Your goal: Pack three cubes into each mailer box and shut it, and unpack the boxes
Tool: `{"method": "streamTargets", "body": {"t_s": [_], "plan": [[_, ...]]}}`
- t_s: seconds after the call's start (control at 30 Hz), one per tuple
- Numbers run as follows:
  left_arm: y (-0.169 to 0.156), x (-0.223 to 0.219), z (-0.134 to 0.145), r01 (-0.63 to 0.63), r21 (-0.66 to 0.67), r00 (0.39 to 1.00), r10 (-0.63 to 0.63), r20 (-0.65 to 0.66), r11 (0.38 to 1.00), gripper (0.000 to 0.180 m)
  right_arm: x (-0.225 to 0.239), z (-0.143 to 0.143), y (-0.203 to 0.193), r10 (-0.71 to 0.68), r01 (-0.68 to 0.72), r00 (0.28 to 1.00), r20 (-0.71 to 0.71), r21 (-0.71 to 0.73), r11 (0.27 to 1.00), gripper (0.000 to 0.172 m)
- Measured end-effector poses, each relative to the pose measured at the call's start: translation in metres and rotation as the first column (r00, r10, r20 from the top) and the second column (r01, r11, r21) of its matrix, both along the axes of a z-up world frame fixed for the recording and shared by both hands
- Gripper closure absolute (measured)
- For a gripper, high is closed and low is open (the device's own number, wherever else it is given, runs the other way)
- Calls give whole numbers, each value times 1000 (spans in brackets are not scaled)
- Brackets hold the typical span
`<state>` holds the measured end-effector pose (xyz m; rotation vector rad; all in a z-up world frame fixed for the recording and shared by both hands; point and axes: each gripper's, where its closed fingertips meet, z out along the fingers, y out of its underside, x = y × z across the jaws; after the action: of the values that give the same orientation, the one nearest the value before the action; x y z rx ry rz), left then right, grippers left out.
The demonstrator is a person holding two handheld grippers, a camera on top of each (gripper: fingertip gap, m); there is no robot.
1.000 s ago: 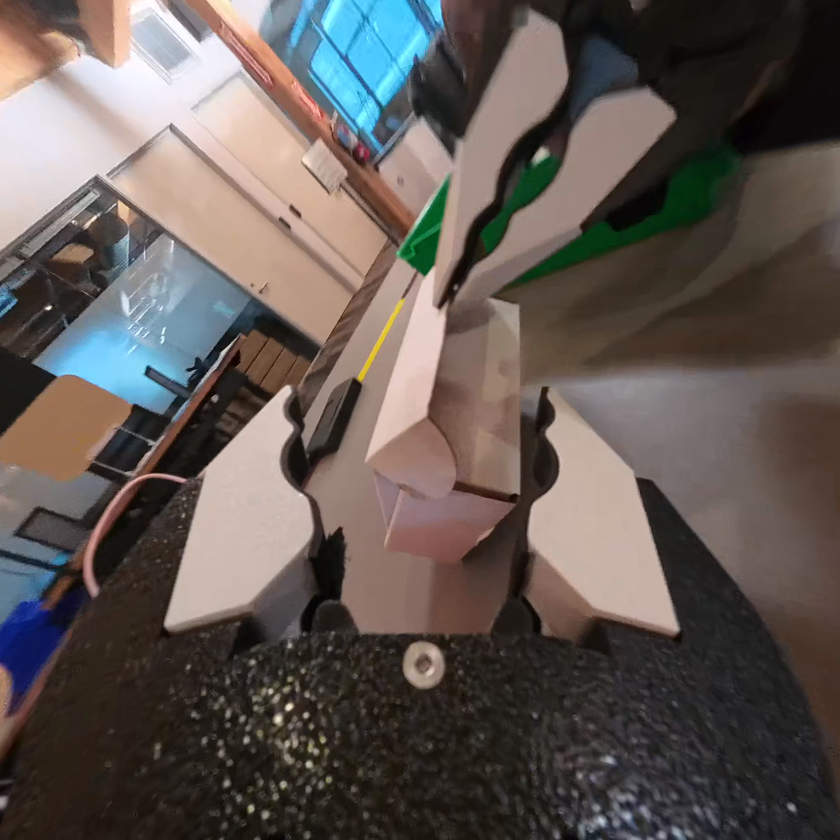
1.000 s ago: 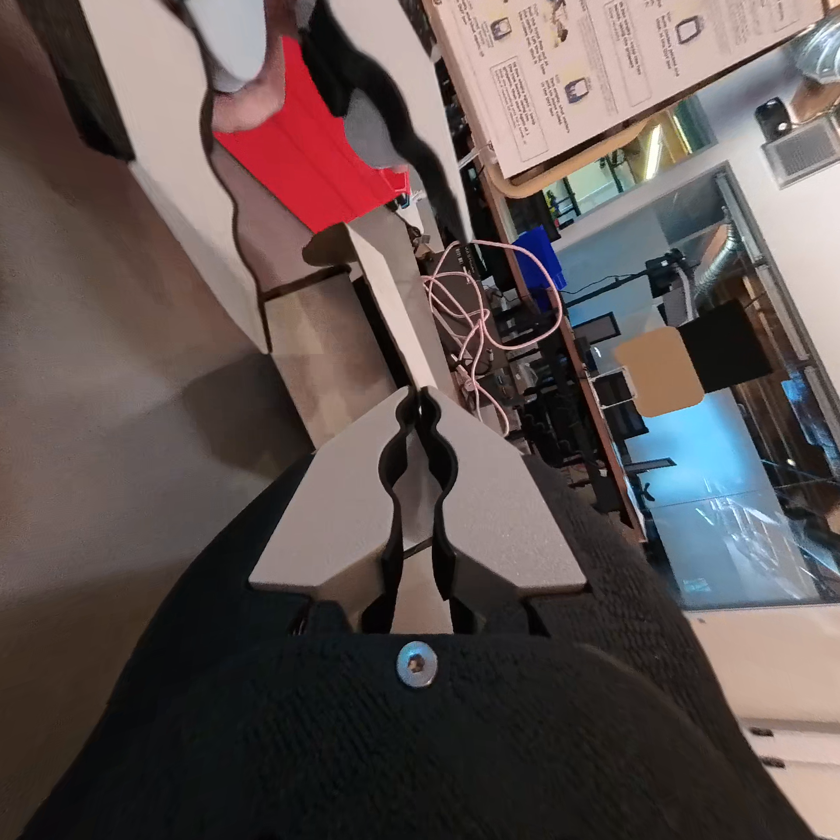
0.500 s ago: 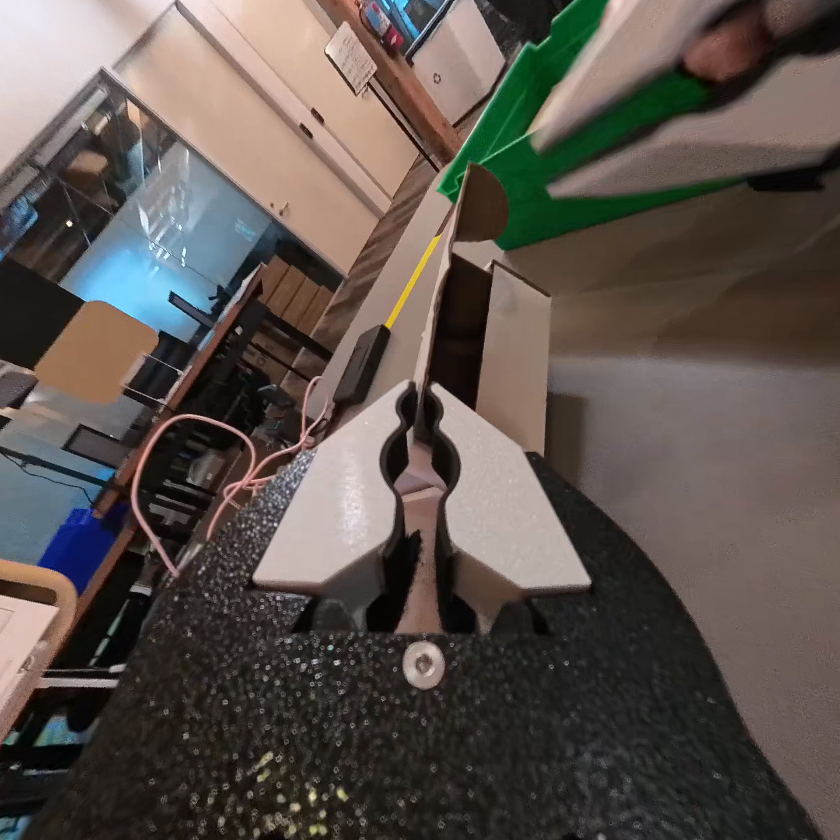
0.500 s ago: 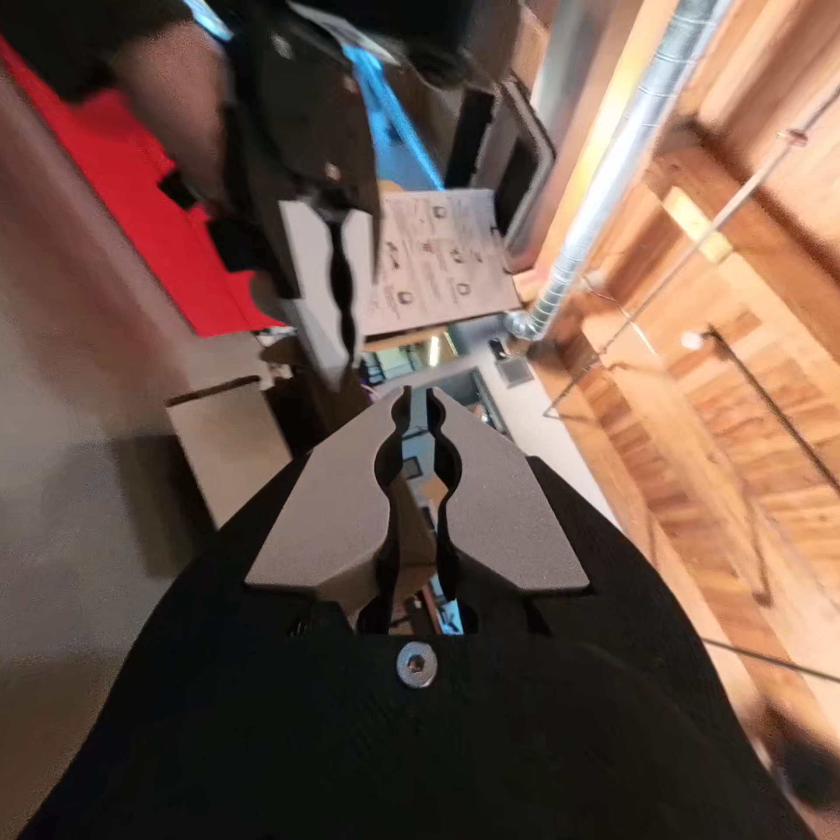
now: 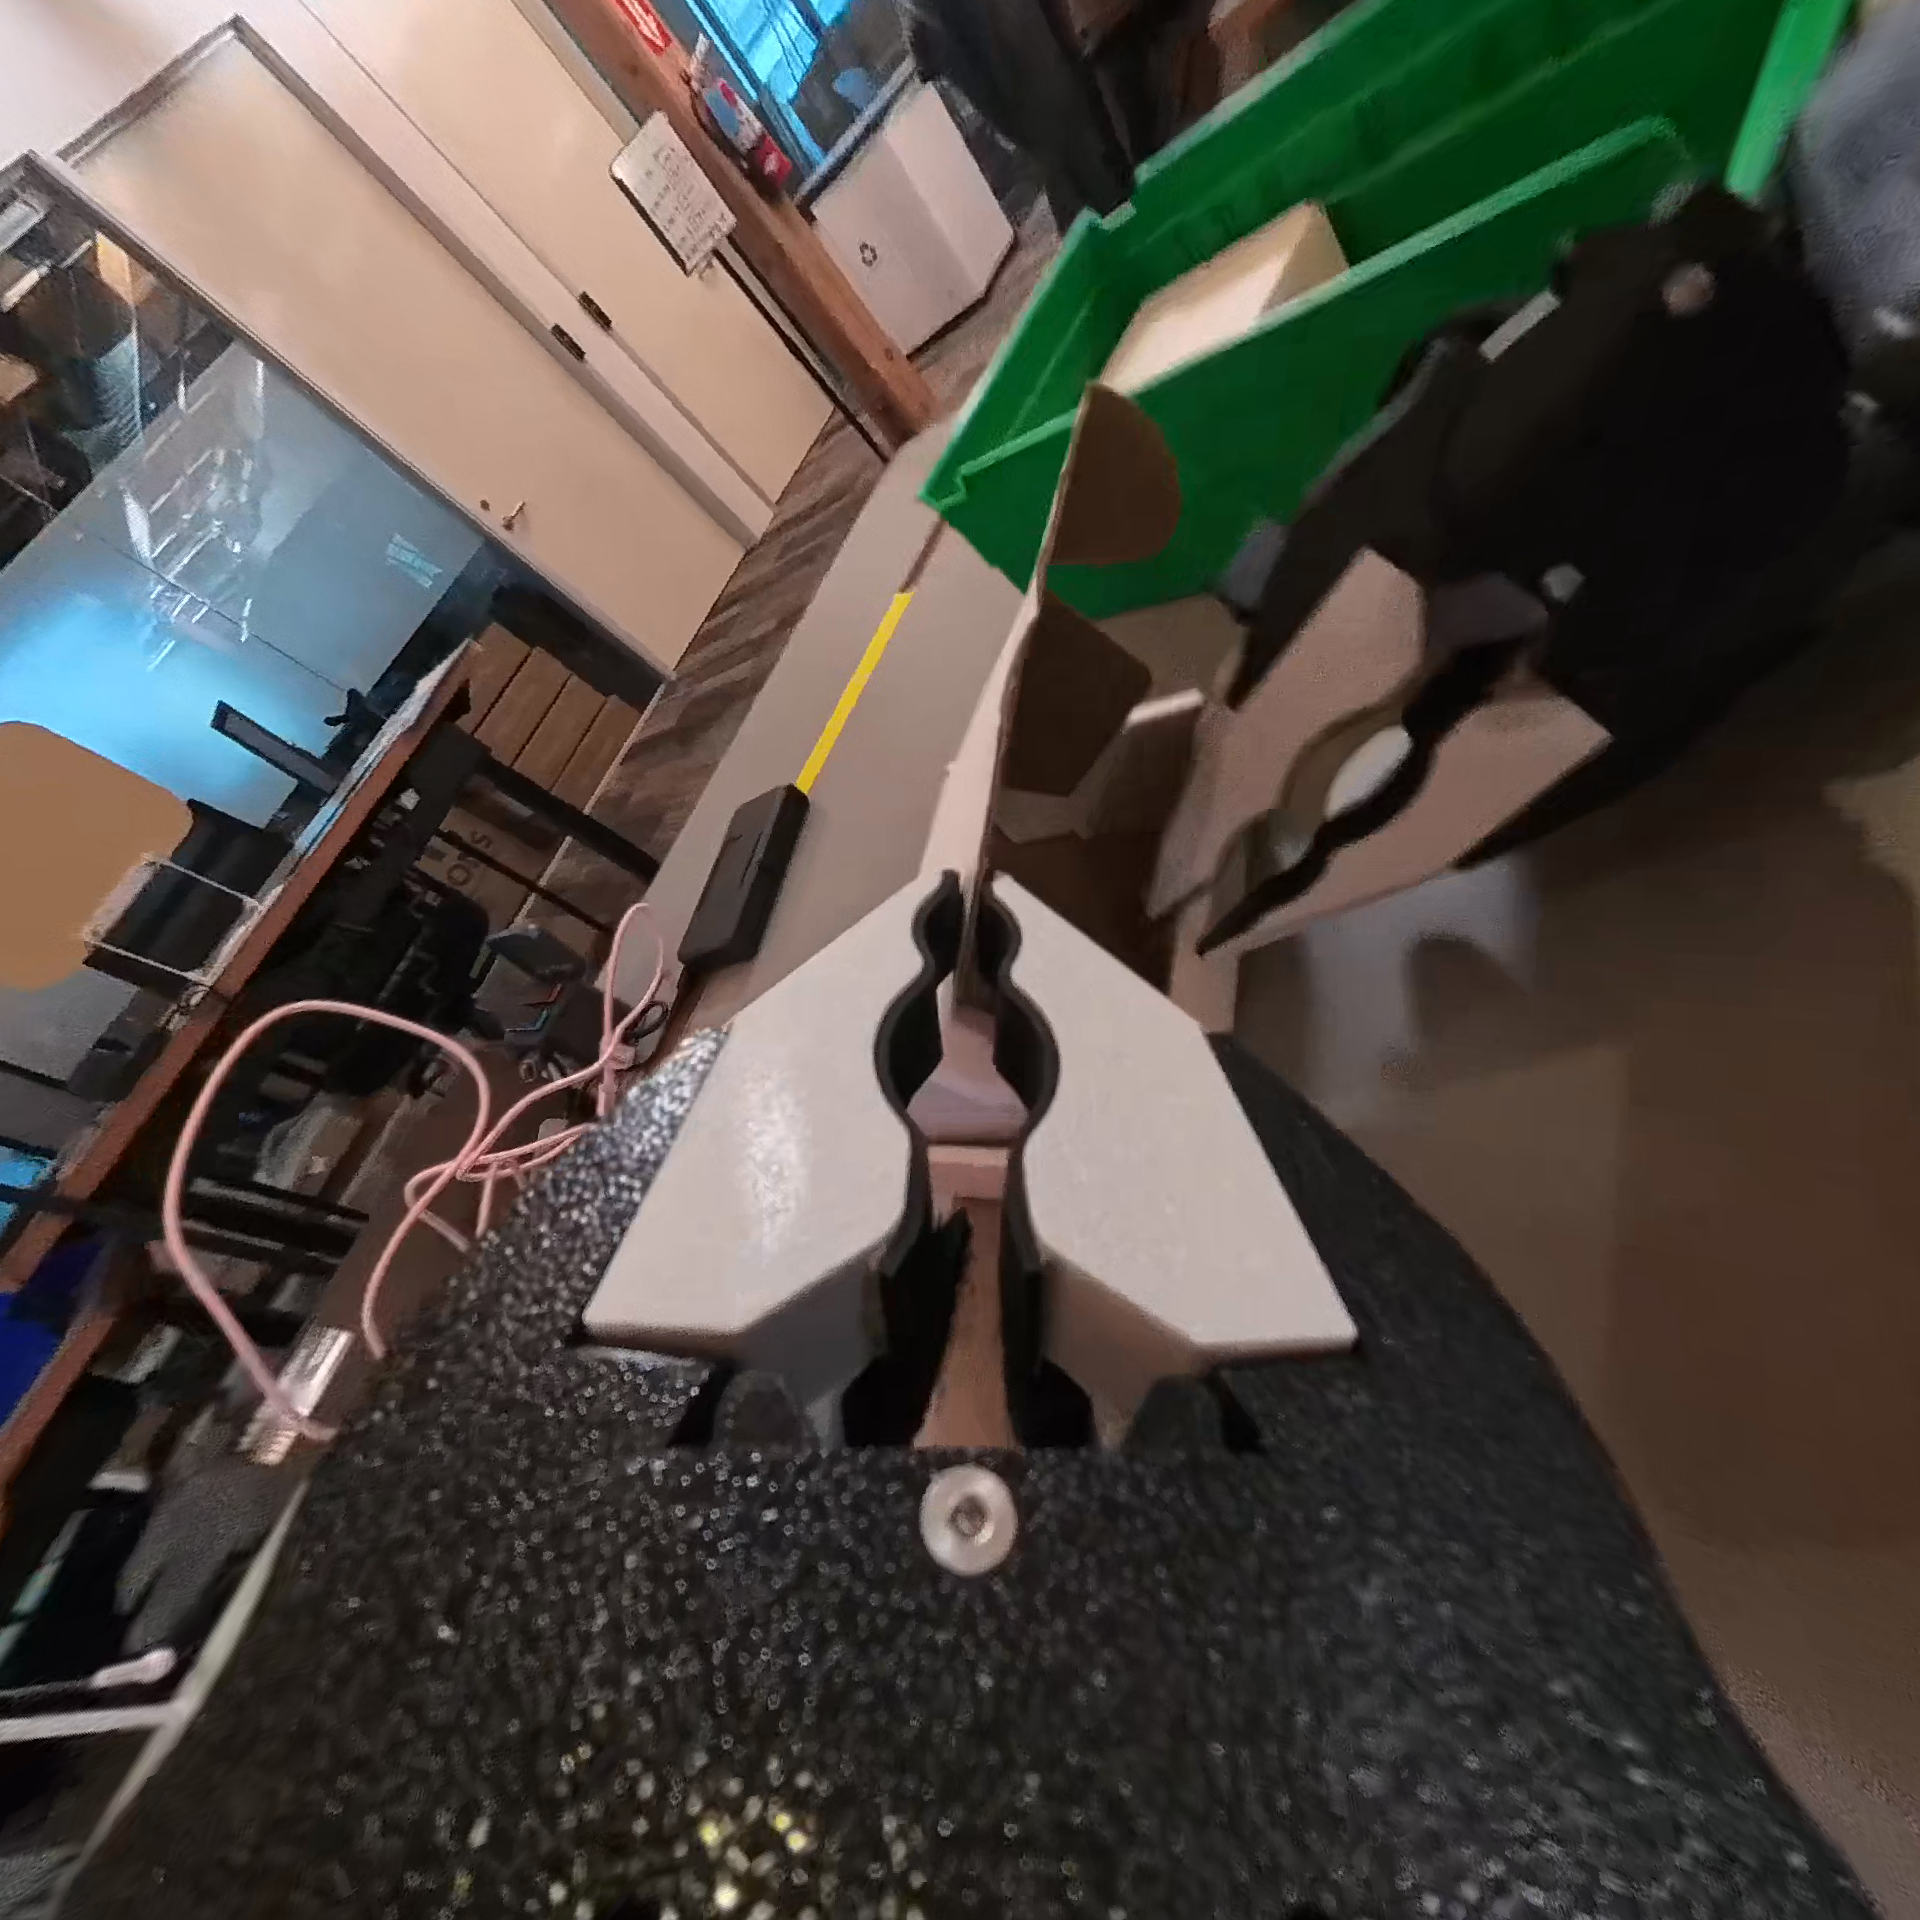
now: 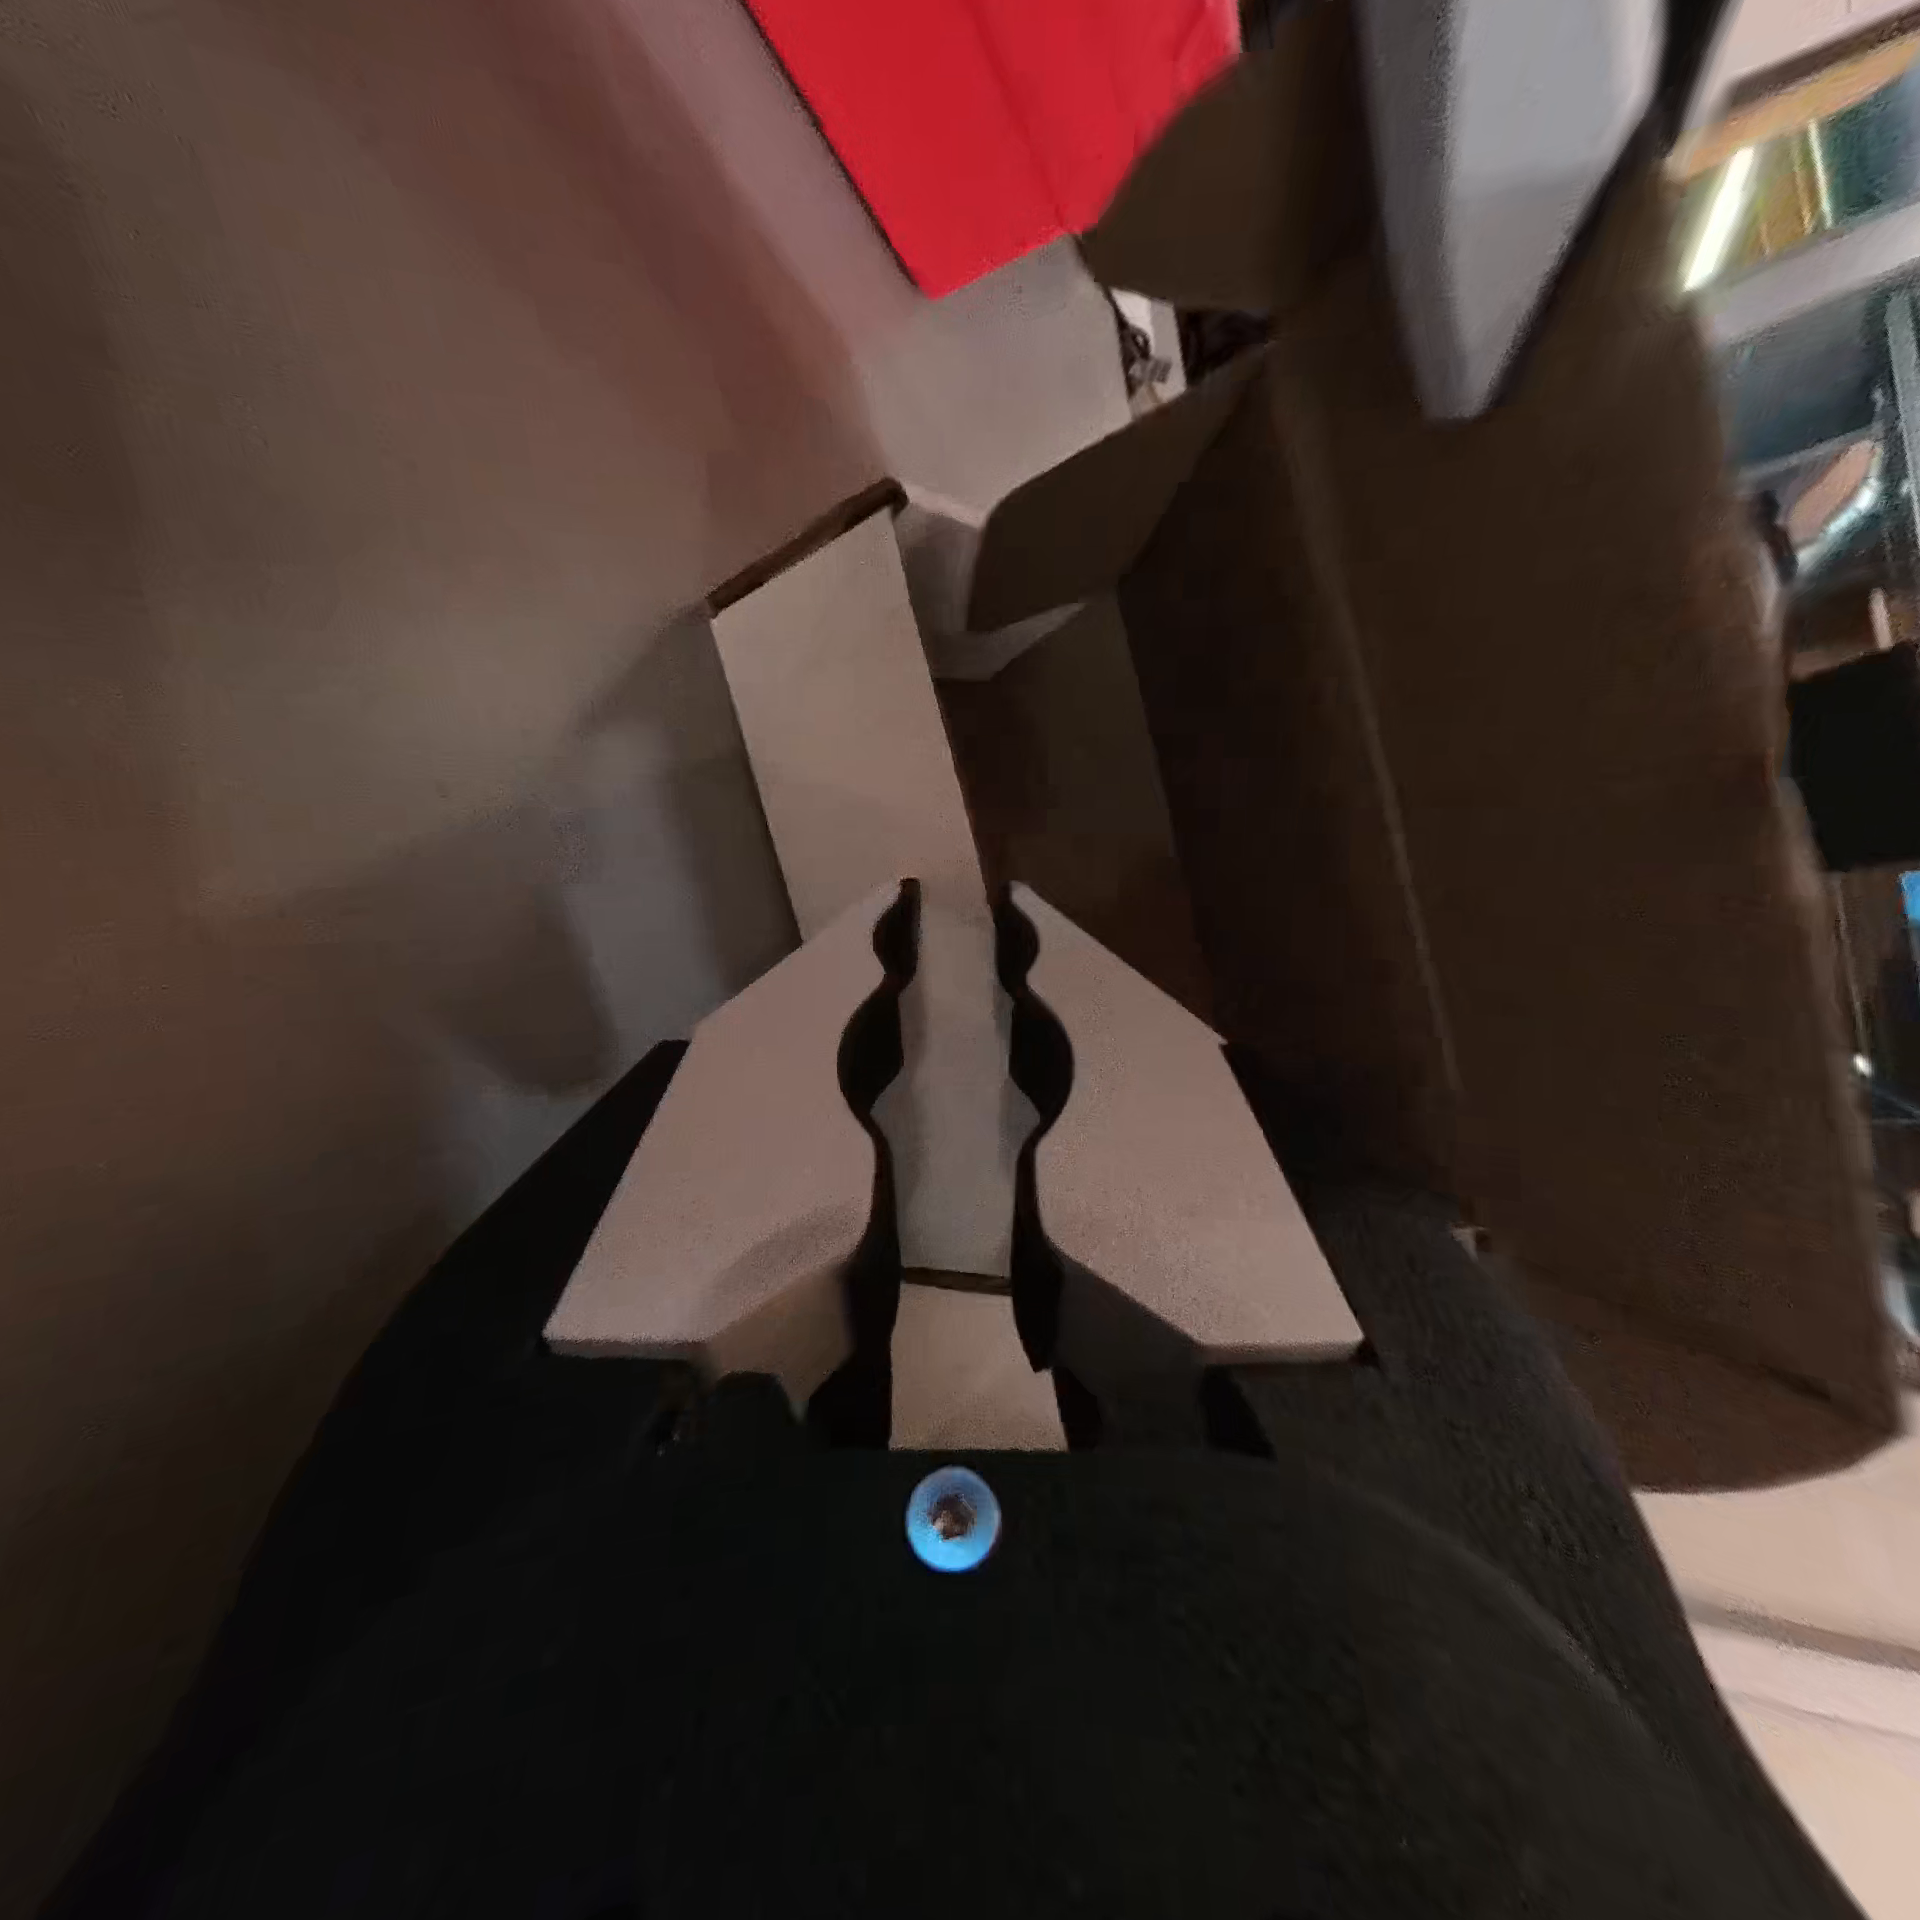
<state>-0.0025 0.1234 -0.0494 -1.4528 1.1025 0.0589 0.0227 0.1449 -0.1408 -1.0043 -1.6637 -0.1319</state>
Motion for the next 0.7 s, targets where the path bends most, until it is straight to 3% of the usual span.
{"method": "streamTargets", "body": {"t_s": [0.13,0.23,0.33,0.5,0.6,0.7], "plan": [[29,-13,37,-62,-72,974,76,215,995,176,0,0,-8,33,-34,999,-6,-74,997,164],[66,-29,51,-187,-63,965,196,177,980,176,2,-1,-13,65,-64,998,5,-94,994,165],[106,-49,49,-297,-114,947,307,95,948,174,5,-1,-18,88,-85,996,20,-117,990,167],[156,-65,12,-311,-344,927,362,94,886,171,4,-3,-23,111,-108,994,7,-179,978,169],[171,-66,-24,-323,-471,922,385,39,821,170,4,0,-28,127,-127,992,-12,-209,970,169],[178,-67,-53,-362,-516,917,396,-47,776,169,3,1,-31,136,-135,991,-8,-221,966,169]]}}
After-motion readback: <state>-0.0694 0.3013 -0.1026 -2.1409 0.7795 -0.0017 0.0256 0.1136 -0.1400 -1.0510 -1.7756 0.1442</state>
